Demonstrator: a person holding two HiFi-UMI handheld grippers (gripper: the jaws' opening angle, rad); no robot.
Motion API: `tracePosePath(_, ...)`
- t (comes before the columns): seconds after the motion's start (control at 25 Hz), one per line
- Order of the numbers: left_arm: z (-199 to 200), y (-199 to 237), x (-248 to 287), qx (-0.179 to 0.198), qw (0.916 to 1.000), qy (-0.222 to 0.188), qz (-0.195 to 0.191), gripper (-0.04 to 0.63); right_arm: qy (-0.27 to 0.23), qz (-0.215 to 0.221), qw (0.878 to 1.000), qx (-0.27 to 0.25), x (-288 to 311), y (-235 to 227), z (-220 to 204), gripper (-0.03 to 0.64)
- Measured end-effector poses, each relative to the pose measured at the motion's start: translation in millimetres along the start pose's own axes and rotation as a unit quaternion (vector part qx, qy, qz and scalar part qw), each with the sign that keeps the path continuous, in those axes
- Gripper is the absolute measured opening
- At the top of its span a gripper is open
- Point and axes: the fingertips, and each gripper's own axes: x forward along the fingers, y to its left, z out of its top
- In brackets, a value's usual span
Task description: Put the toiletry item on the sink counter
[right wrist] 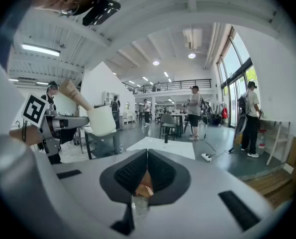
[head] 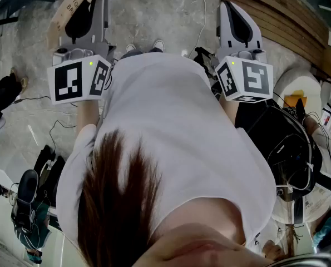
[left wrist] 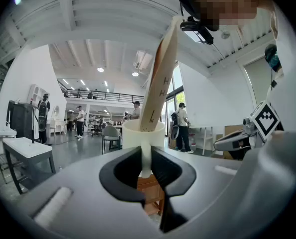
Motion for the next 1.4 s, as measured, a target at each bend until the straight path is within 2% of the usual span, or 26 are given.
tracePosePath(0.88,2,-16,6,-0.003,1.0000,-0.004,-0.005,0.051,-0.002,0.009,1.000,-0.001,-7,-8,-4,0.011)
tracePosePath(1.4,1,-16,27,-0.012,0.9997,-0.001,-0.021,0.051,0.012,0.006,1.000,0.004,6,-16,-9,0.011)
